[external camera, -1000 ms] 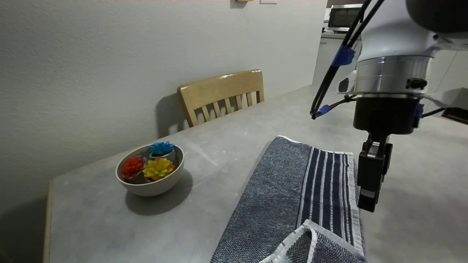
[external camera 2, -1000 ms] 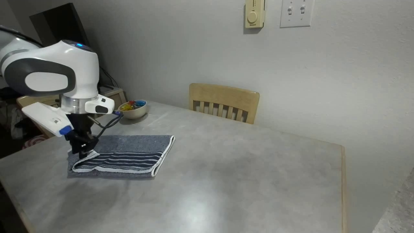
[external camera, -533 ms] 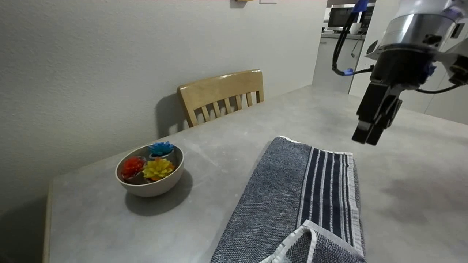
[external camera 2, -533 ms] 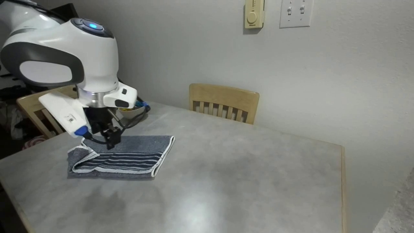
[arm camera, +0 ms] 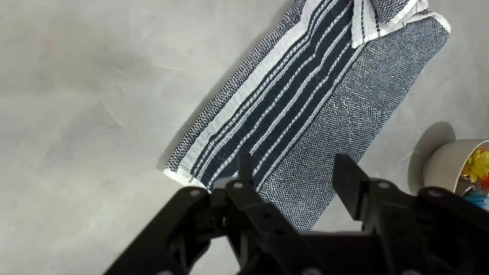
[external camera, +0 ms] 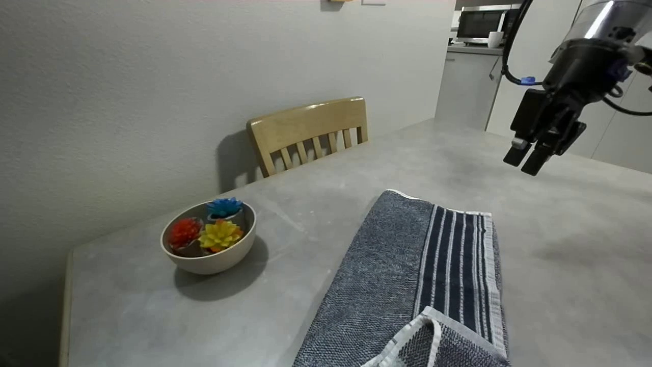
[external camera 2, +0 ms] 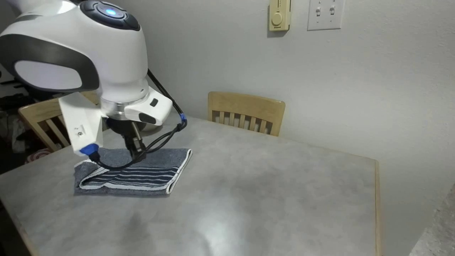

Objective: Unfold the gray towel once

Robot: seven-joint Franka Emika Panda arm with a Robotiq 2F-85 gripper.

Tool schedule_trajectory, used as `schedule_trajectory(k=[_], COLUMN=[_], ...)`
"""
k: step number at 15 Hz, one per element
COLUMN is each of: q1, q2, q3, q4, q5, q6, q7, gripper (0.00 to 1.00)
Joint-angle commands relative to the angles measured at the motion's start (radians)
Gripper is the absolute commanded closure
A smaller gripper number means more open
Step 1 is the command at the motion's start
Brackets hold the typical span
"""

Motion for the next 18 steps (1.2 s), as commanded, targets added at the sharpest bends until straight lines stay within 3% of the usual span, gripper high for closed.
schedule_trajectory(k=[1,2,4,12,18], q1=[0.019,0.025,0.041,0.097,0.102], q2=[0.046,0.057,0.089,0.206,0.239], q3=[0.000,0.004,0.016,0.096,0.157], q4=[0.021,0.025,0.038,0.102,0.119], q5=[-0.107,-0.140,-0.211,-0.313,-0.304], q6=[-0.062,-0.076,-0.125,-0.228,-0.275], q7=[0.083,0.099,0.122,0.153,0.015], gripper=[0.14,0.06,0.00,0.00,0.00])
